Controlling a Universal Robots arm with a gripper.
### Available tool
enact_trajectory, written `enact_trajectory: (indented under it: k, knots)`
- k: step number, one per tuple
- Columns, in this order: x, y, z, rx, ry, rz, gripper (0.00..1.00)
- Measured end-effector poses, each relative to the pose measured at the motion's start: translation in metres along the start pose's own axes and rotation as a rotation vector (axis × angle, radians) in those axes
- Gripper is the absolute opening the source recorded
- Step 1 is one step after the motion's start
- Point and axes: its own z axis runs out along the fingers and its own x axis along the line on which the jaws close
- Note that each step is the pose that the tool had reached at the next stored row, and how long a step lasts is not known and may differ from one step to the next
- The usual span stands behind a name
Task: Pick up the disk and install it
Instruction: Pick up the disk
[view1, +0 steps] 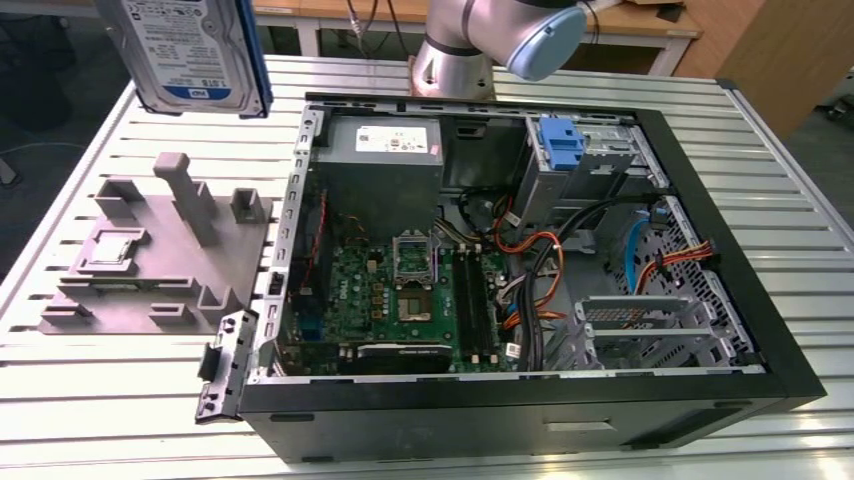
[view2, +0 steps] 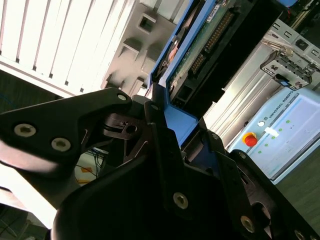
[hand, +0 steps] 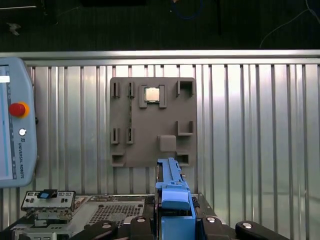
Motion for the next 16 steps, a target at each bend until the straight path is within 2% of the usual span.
enact_trajectory:
  k: [5,10,13,16]
  knots:
    - [0.0032,-0.002,0.0,-0.0001,0.0001,0.0,0.36]
    - [0.0164,-0.0028,0.0001,-0.0001,0.0001,0.0,0.36]
    - [0.0187,-0.0071,0.0003,-0.0001,0.0001,0.0,0.36]
    - [0.0189,-0.0164,0.0004,-0.0003,0.0,0.0,0.36]
